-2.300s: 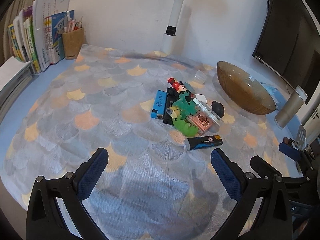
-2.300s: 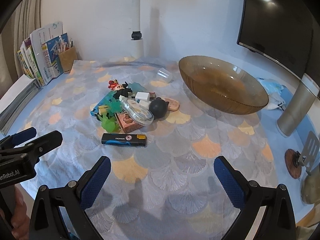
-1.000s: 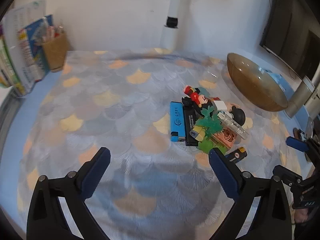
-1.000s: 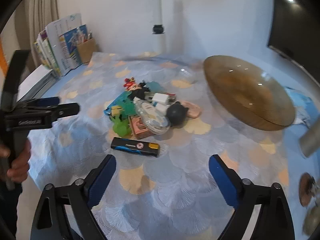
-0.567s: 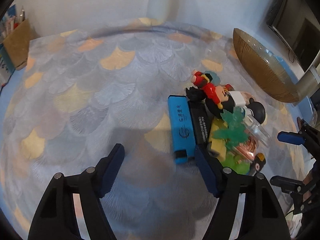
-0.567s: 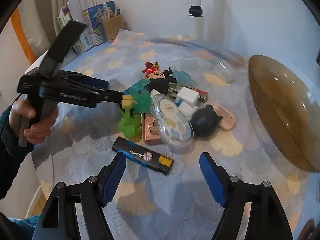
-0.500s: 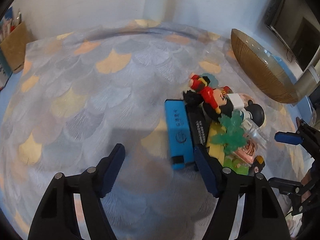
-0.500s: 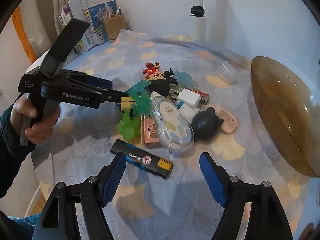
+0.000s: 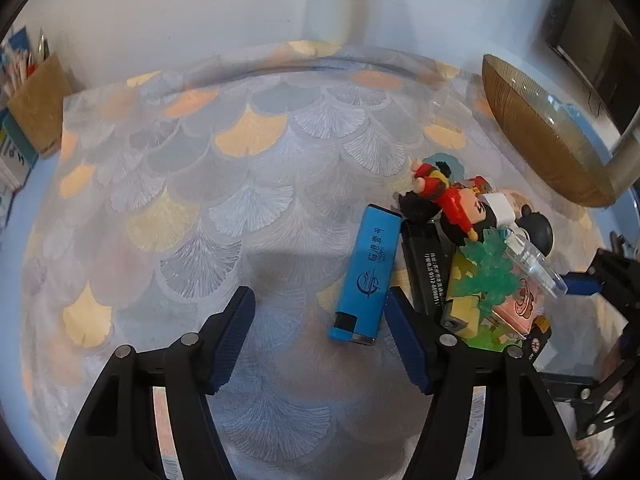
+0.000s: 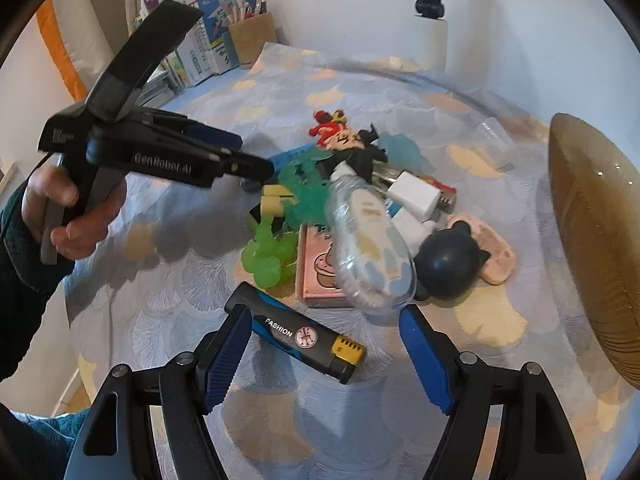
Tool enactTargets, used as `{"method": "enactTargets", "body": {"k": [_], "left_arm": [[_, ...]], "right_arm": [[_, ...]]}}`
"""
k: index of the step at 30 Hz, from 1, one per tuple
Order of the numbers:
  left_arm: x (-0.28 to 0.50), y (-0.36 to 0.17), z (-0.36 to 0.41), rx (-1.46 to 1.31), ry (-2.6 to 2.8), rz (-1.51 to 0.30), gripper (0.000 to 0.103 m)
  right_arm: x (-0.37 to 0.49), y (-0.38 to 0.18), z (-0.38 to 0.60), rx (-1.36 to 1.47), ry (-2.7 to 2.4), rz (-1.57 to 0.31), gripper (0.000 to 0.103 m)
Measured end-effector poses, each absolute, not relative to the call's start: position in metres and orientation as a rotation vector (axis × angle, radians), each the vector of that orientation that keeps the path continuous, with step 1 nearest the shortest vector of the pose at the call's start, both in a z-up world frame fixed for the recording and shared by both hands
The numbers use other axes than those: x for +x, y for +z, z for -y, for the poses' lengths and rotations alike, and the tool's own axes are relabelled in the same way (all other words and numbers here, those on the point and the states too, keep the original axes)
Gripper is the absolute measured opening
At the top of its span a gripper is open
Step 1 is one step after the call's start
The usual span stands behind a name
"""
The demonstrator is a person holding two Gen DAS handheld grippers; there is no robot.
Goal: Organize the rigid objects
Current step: 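Grasp the blue lighter with the left gripper while the right grasps the black FASHION lighter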
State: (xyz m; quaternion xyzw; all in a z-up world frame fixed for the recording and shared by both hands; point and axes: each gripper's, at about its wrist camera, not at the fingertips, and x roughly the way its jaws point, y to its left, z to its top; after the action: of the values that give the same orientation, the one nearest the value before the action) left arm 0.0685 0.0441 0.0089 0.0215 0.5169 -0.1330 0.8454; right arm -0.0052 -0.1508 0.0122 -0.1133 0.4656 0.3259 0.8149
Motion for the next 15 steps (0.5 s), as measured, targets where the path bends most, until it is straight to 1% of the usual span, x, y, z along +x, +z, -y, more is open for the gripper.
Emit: {"method": "enactTargets", "body": {"k": [2, 7, 8, 9, 10, 11, 12, 13, 15], "left_arm": [[0.068, 0.007, -0.041, 0.053, -0.301, -1.106, 0.063], [0.071, 0.004, -0.012, 0.165, -0.301, -1.082, 0.063], [0.073, 0.004, -0.01, 0.176, -0.291, -1.075, 0.059], [0.074, 0.005, -0.009, 0.173, -0.293, -1.07, 0.05], [0.075, 0.007, -0.009, 0.167, -0.294, -1.063, 0.044], [0.076, 0.008, -0.008, 0.164, -0.294, -1.06, 0.035], [0.075, 0.009, -0.009, 0.154, -0.3, -1.055, 0.03], [0.074, 0.009, -0.009, 0.148, -0.305, -1.051, 0.028], [0.067, 0.01, -0.009, 0.148, -0.305, -1.038, 0.022]], "right_arm": [[-0.006, 0.009, 0.149, -0.236, 0.724, -1.008, 0.075], [-0.024, 0.006, 0.132, -0.265, 0.841, -1.012, 0.076], [-0.029, 0.005, 0.127, -0.285, 0.862, -1.011, 0.076], [-0.034, 0.005, 0.123, -0.303, 0.871, -1.008, 0.075], [-0.037, 0.004, 0.12, -0.322, 0.863, -1.003, 0.075], [-0.037, 0.002, 0.117, -0.327, 0.844, -1.0, 0.076], [-0.037, 0.002, 0.115, -0.317, 0.831, -0.996, 0.073], [-0.035, 0.002, 0.114, -0.3, 0.818, -0.99, 0.069], [-0.032, 0.004, 0.111, -0.283, 0.788, -0.983, 0.041]]}}
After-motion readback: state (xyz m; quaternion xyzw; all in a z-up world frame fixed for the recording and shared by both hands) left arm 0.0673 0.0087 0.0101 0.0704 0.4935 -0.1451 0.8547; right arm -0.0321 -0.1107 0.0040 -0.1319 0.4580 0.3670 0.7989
